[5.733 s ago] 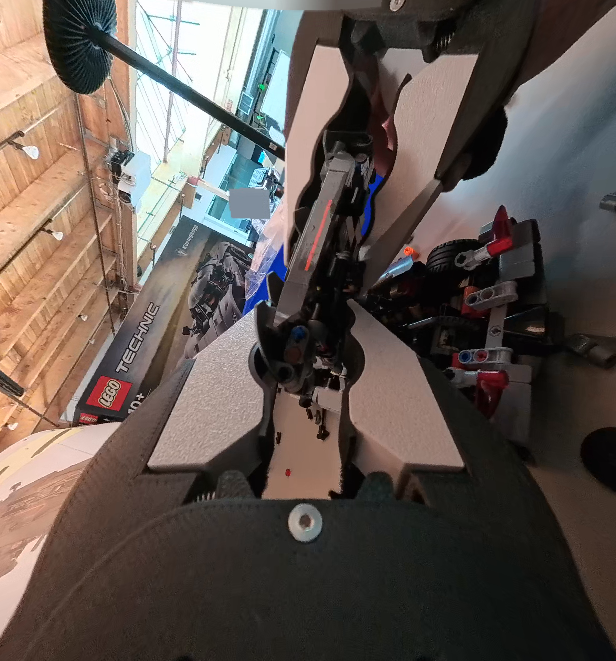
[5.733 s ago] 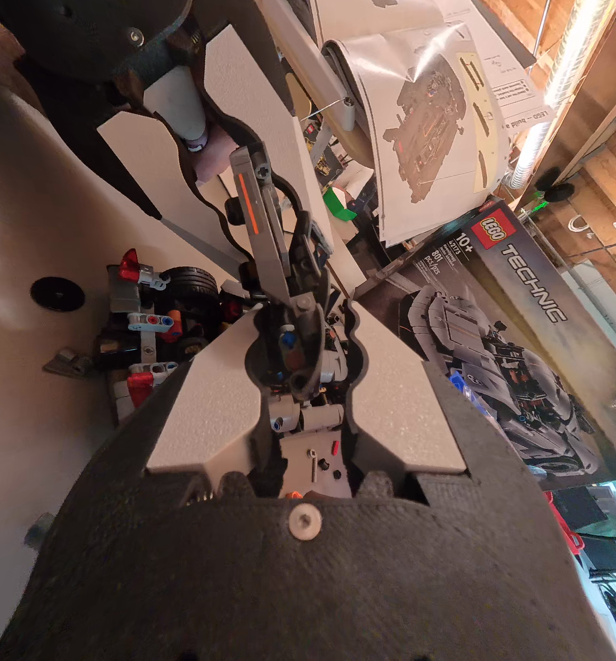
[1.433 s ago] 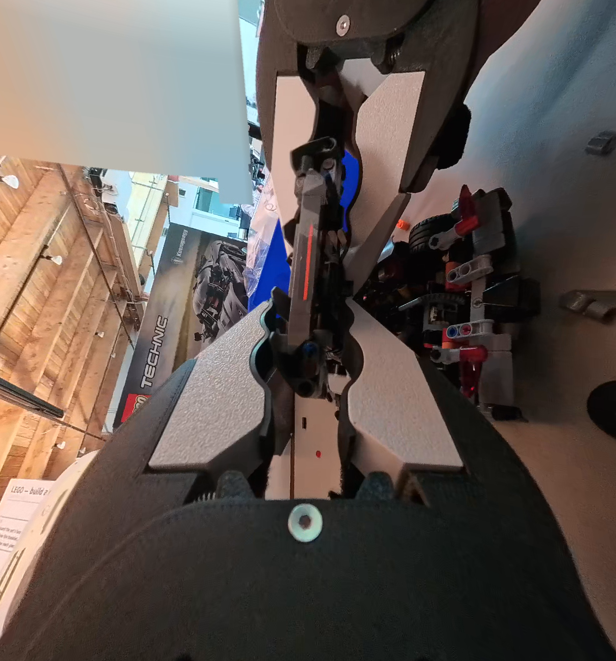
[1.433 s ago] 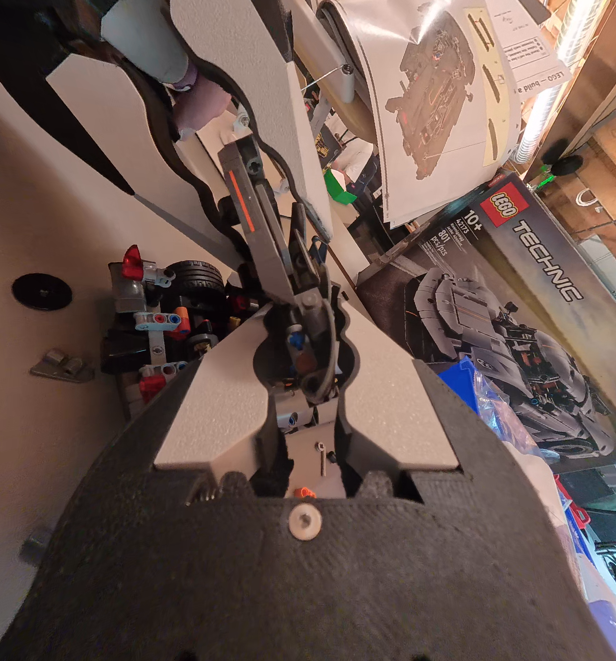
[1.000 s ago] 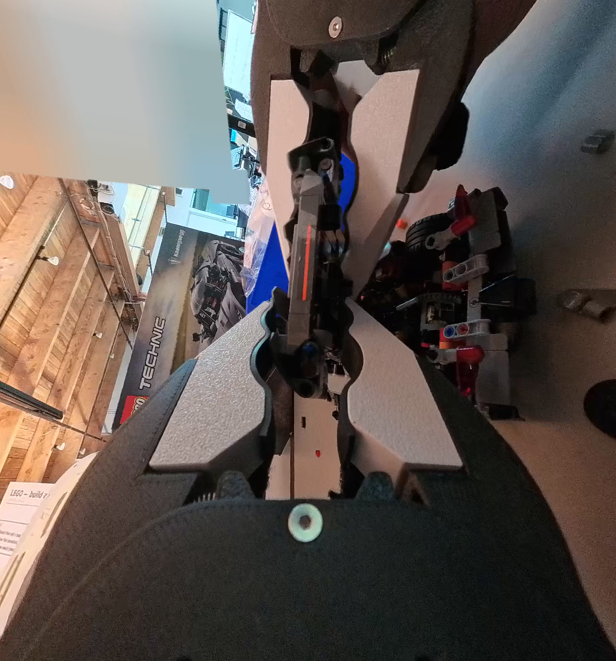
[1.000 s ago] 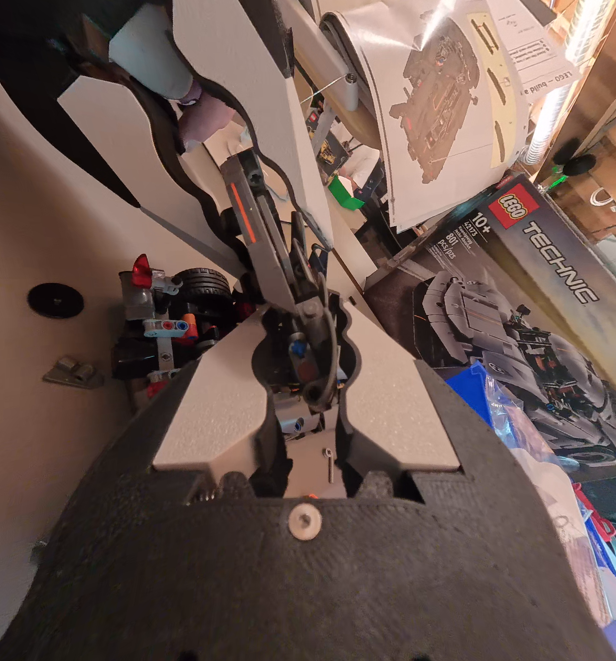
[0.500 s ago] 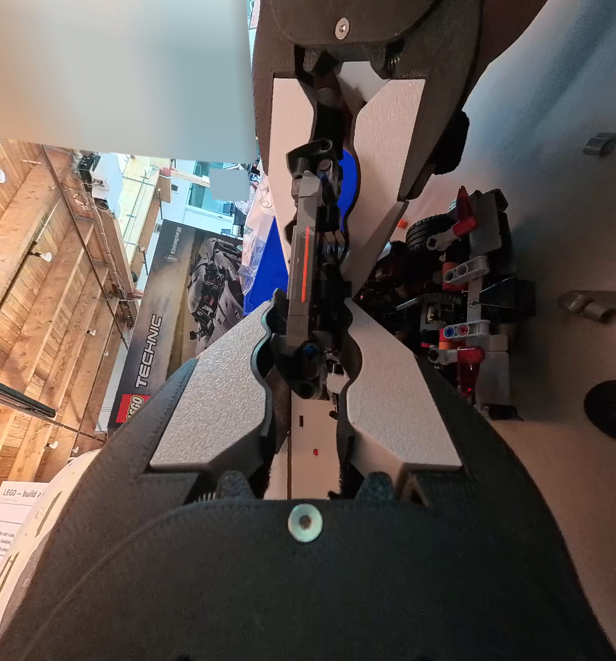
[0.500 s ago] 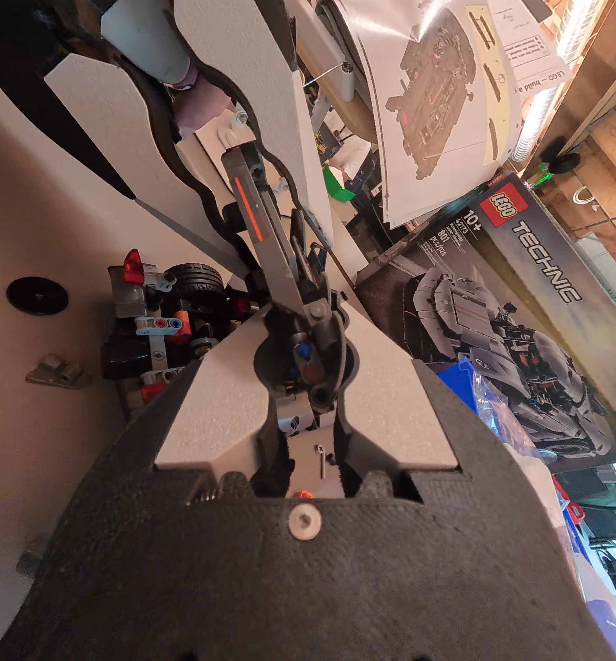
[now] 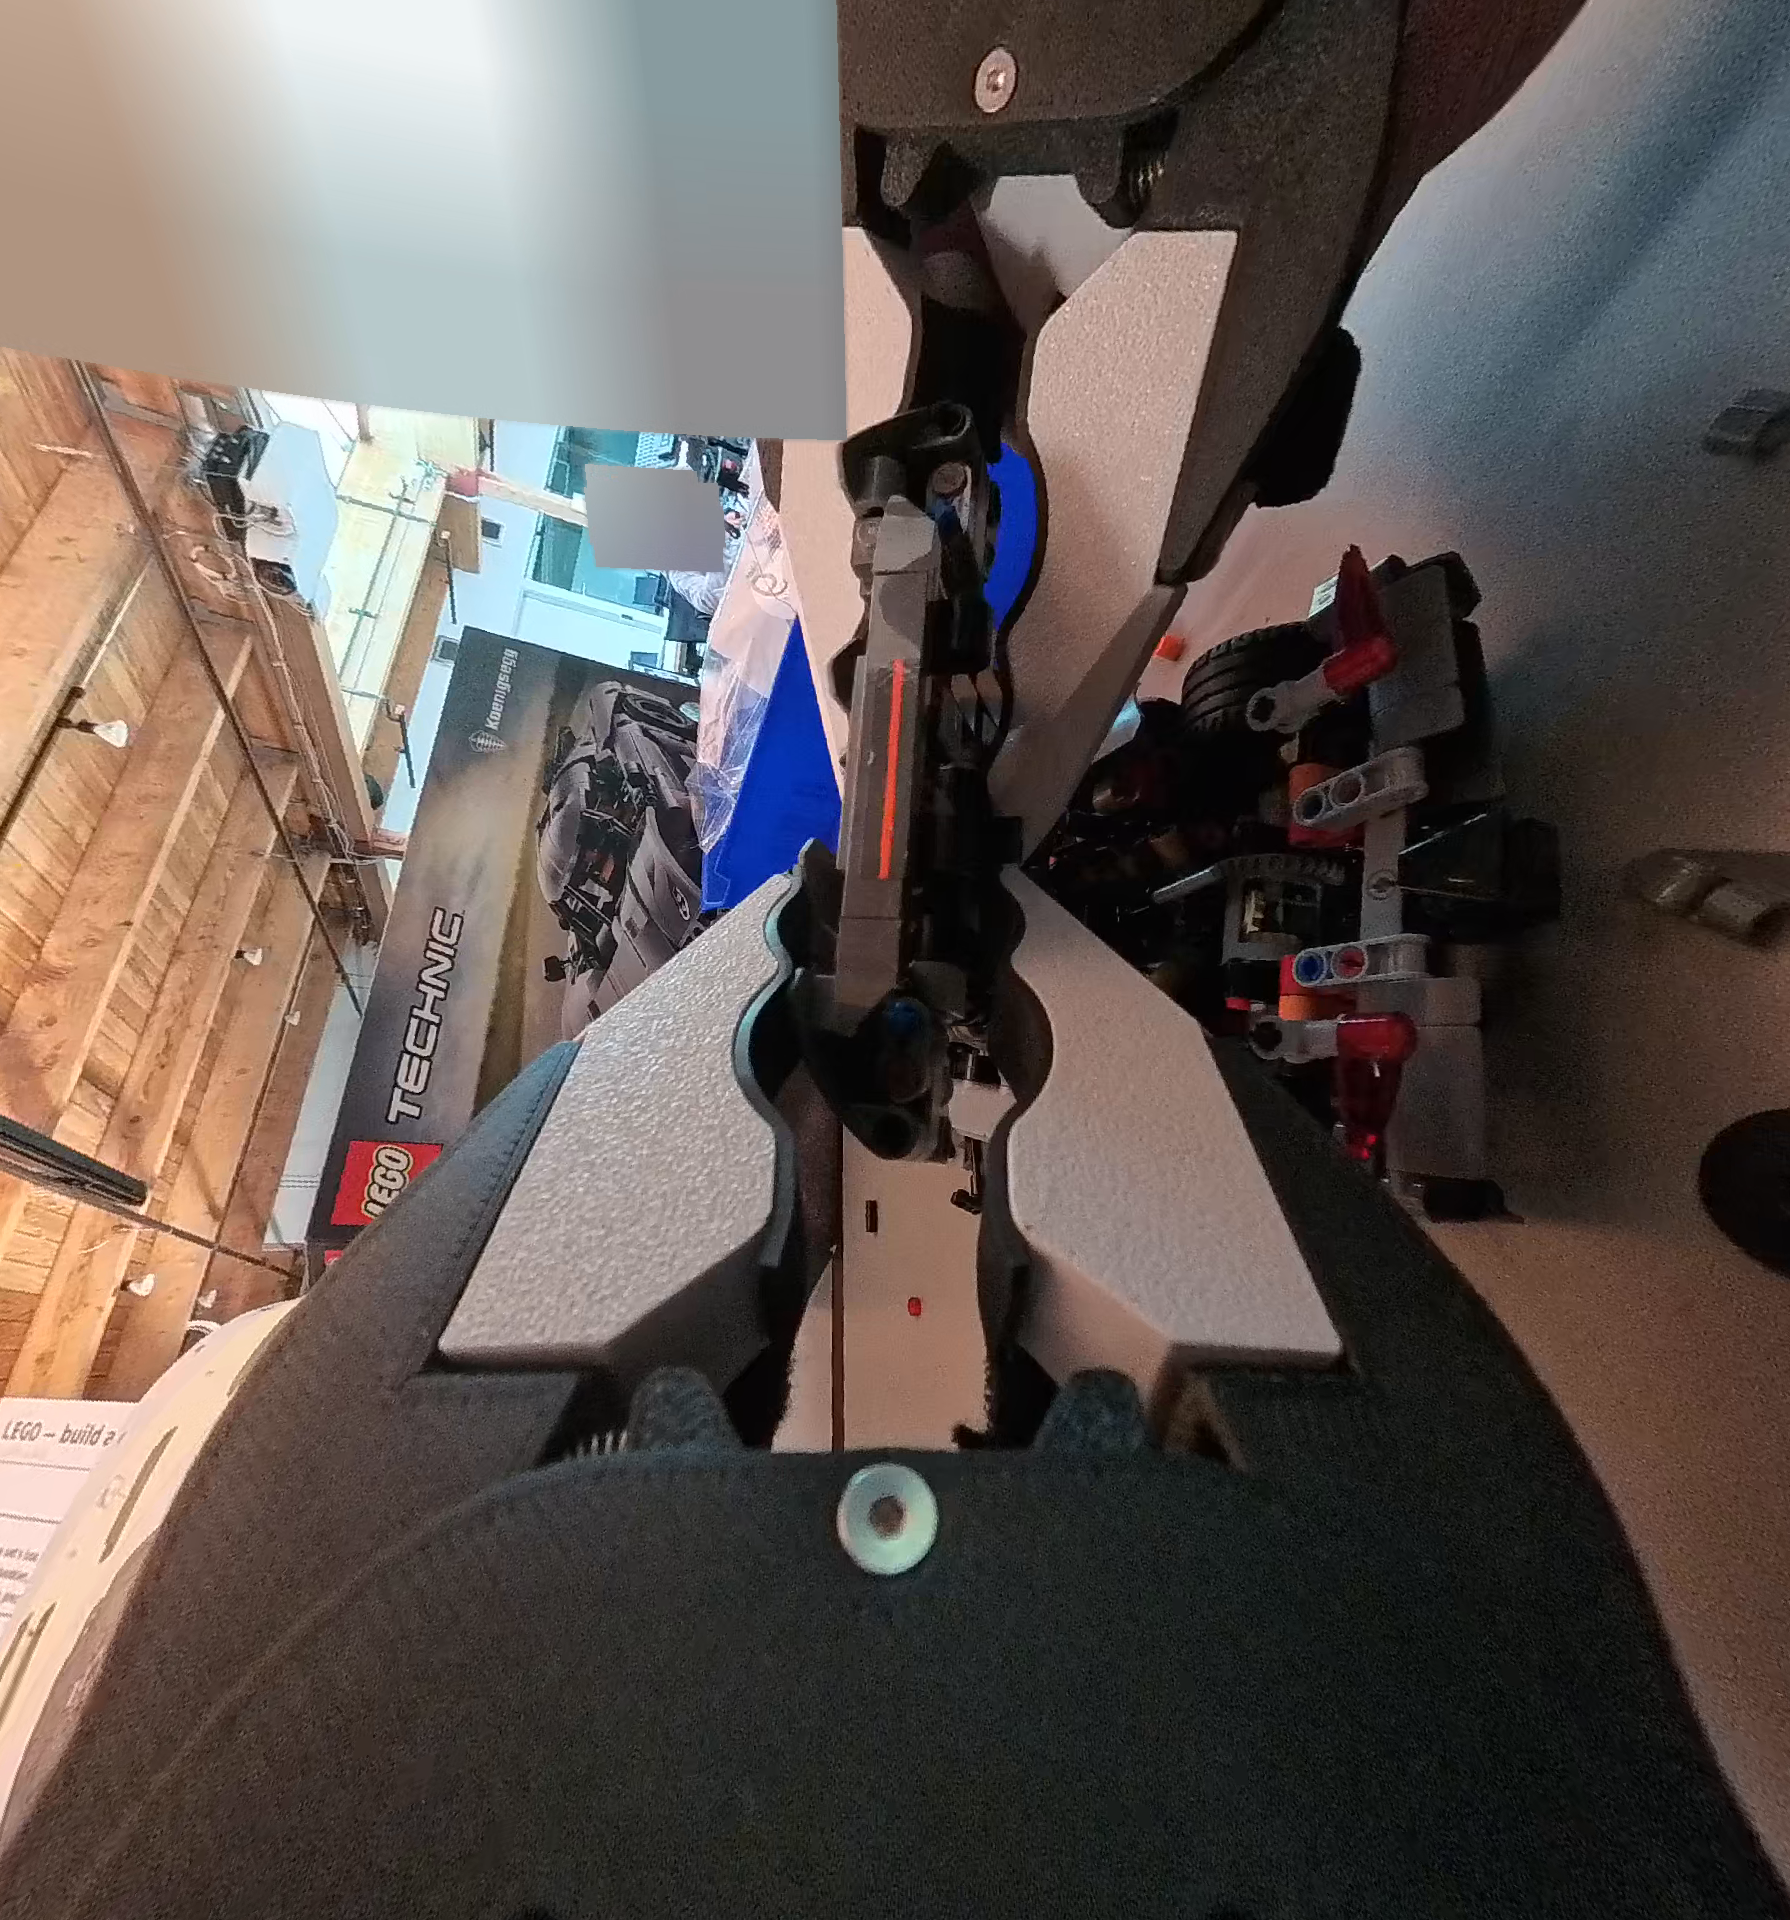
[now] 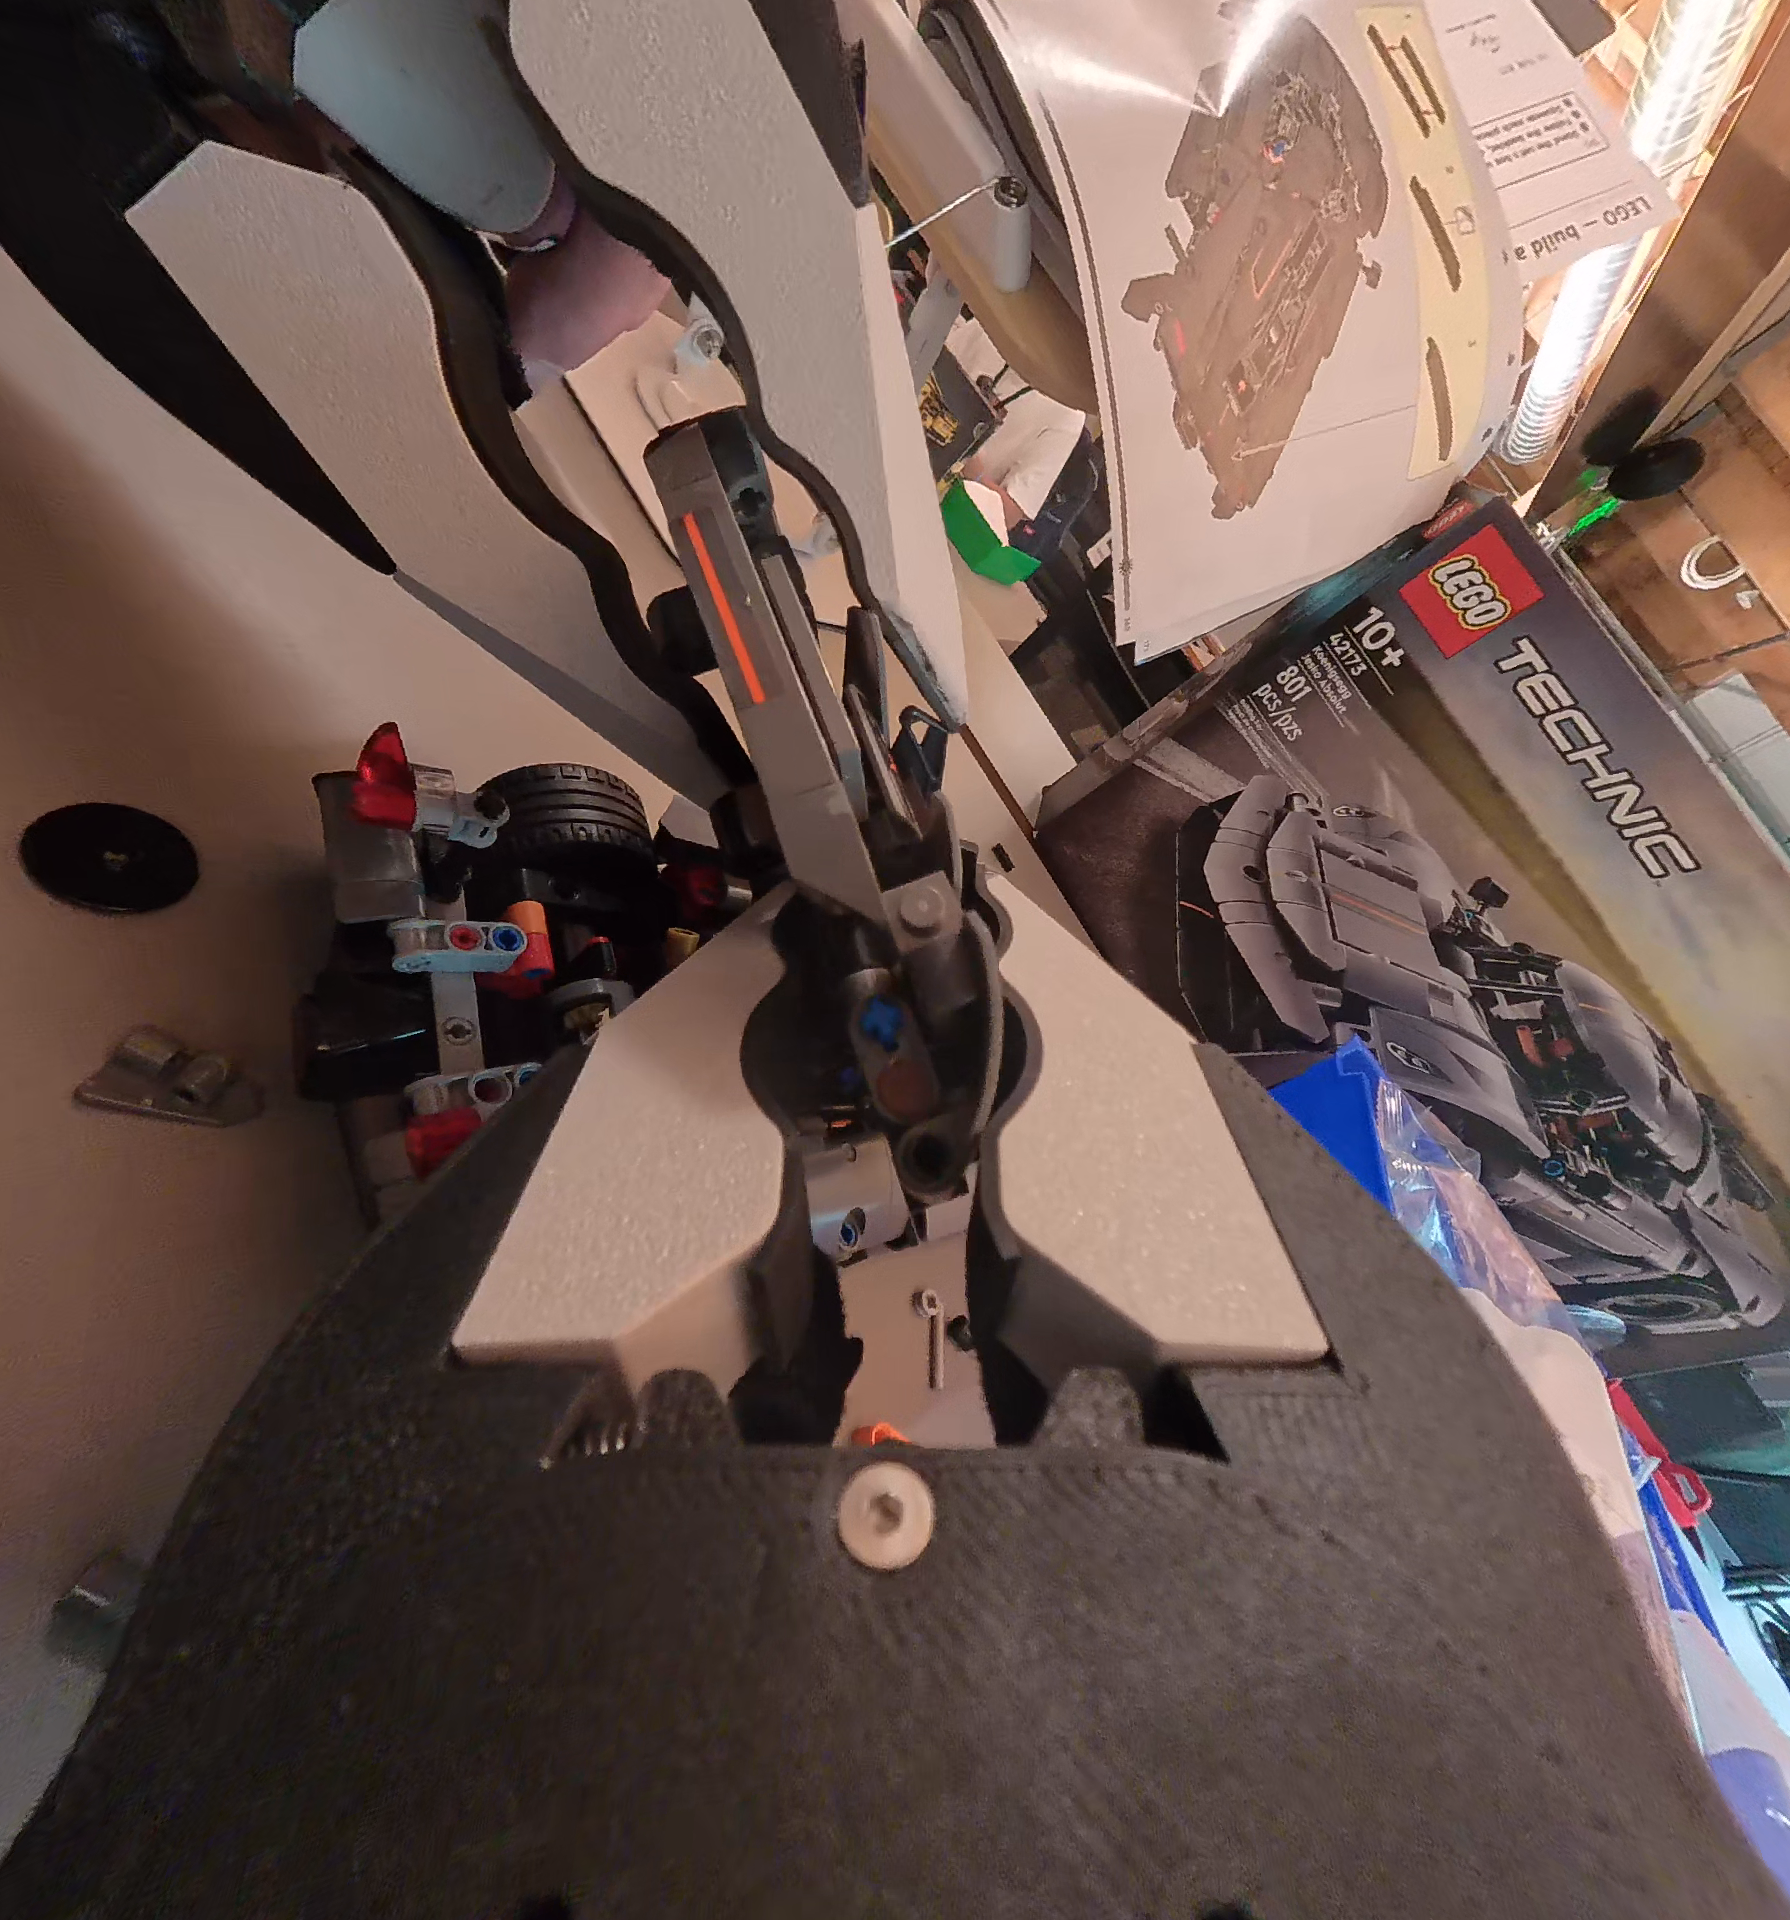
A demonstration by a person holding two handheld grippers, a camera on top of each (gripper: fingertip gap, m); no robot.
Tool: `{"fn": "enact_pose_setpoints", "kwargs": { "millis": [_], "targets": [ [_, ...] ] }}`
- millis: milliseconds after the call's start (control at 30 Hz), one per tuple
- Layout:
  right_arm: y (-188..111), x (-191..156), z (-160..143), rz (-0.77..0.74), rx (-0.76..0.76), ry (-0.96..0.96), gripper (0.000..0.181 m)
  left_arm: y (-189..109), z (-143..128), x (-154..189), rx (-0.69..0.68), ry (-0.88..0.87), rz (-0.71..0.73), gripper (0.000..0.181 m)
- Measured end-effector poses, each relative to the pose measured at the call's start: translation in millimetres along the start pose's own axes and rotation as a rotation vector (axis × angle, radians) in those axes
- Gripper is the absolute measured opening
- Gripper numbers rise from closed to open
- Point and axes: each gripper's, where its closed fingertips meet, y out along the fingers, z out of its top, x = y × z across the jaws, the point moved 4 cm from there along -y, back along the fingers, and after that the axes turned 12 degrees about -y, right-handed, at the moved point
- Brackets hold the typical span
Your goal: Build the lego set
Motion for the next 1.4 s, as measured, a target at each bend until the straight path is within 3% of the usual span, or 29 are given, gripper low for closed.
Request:
{"fn": "enact_pose_setpoints", "kwargs": {
  "millis": [500,800,933,1400],
  "targets": [
    [3.0,-0.6,0.1,-0.002,-0.005,0.001,0.027,1.6,-0.9,0.0,-0.048,0.062,-0.021,0.032],
    [3.0,-0.7,-0.4,-0.008,0.001,-0.01,0.026,-3.3,-1.1,0.3,-0.01,0.064,-0.063,0.036],
    [3.5,-0.7,-0.1,-0.014,0.002,-0.013,0.026,-6.6,1.8,-2.1,-0.002,0.096,-0.055,0.027],
    [5.3,0.4,-1.0,-0.028,-0.023,-0.033,0.029,-3.7,4.6,-0.5,-0.124,0.145,-0.05,0.023]
  ]
}}
